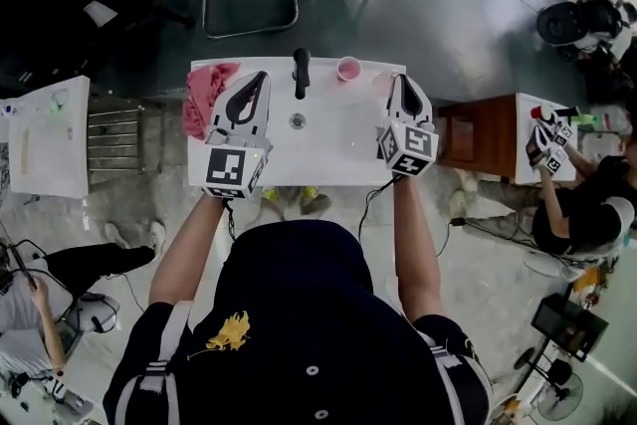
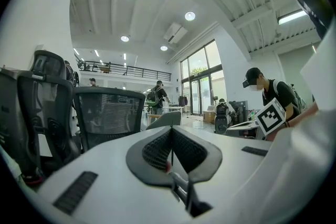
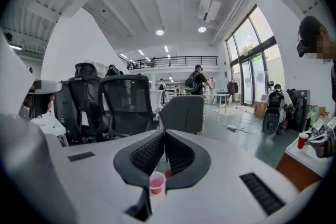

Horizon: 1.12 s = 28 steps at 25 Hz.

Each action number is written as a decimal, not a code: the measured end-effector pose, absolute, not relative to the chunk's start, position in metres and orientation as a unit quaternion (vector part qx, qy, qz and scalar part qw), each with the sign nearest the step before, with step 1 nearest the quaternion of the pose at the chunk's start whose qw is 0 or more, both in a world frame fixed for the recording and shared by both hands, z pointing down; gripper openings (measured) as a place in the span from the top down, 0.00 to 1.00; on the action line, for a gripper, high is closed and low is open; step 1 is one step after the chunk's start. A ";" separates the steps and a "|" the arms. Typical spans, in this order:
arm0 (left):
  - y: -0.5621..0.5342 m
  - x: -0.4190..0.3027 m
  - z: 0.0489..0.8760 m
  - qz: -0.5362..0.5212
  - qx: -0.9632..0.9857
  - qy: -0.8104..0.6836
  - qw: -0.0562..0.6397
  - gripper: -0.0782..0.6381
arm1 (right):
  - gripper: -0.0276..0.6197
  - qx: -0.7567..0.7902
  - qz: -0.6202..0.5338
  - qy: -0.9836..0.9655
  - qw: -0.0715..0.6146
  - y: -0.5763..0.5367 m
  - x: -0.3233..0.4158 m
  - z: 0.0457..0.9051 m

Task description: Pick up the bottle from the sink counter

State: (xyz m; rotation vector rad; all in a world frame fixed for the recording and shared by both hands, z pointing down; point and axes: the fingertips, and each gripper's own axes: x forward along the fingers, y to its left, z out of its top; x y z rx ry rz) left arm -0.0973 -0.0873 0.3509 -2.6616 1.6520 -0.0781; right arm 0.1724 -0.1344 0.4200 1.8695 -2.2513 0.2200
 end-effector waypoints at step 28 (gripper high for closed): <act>-0.100 -0.081 0.390 -0.045 -0.848 0.528 -0.024 0.87 | 0.45 0.656 0.170 -0.711 0.190 -0.171 0.235 0.590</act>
